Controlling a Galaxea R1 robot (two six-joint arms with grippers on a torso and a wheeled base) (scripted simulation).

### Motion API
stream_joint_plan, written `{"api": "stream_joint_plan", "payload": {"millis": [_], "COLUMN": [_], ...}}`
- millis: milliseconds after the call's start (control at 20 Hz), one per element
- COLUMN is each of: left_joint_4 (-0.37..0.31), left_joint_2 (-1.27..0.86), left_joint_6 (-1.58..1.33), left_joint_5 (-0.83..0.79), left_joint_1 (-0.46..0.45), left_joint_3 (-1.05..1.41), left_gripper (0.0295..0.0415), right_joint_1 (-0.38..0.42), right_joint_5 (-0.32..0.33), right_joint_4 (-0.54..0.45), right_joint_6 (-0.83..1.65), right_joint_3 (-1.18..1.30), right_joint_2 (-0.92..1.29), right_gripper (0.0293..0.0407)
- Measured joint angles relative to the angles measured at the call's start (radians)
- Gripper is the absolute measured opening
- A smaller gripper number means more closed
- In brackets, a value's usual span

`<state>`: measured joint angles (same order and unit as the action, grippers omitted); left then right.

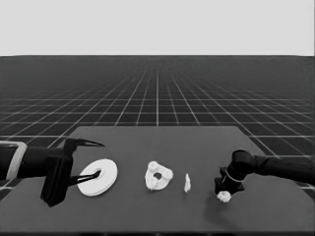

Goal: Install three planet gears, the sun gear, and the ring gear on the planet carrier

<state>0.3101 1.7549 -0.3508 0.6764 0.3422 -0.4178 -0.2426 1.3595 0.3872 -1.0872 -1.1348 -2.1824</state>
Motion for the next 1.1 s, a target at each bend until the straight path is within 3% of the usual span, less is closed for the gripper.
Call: {"api": "stream_joint_plan", "payload": {"millis": [100,250,500,550,600,650,750,1000,1100], "left_joint_4": [0.000,0.000,0.000,0.000,0.000,0.000,0.000,0.000,0.000], "left_joint_2": [0.000,0.000,0.000,0.000,0.000,0.000,0.000,0.000,0.000], "left_joint_6": [0.000,0.000,0.000,0.000,0.000,0.000,0.000,0.000,0.000], "left_joint_5": [0.000,0.000,0.000,0.000,0.000,0.000,0.000,0.000,0.000], "left_joint_1": [0.000,0.000,0.000,0.000,0.000,0.000,0.000,0.000,0.000], "left_joint_3": [0.000,0.000,0.000,0.000,0.000,0.000,0.000,0.000,0.000], "left_gripper": [0.0385,0.0385,0.0385,0.0385,0.0385,0.0385,0.0385,0.0385,0.0385], "right_joint_1": [0.144,0.221,0.238,0.258,0.269,0.273,0.275,0.274,0.195], "right_joint_5": [0.086,0.119,0.126,0.192,0.212,0.205,0.188,0.177,0.154], "right_joint_4": [-0.124,-0.189,-0.205,-0.198,-0.210,-0.218,-0.226,-0.230,-0.154], "right_joint_6": [-0.028,-0.033,-0.033,-0.337,-0.443,-0.417,-0.329,-0.262,-0.233], "right_joint_3": [0.105,0.126,0.128,0.061,-0.062,-0.226,-0.448,-0.590,-0.638], "right_joint_2": [0.050,0.061,0.062,-0.145,-0.454,-0.640,-0.806,-0.888,-0.902], "right_gripper": [0.0310,0.0310,0.0310,0.0310,0.0310,0.0310,0.0310,0.0310,0.0310]}}
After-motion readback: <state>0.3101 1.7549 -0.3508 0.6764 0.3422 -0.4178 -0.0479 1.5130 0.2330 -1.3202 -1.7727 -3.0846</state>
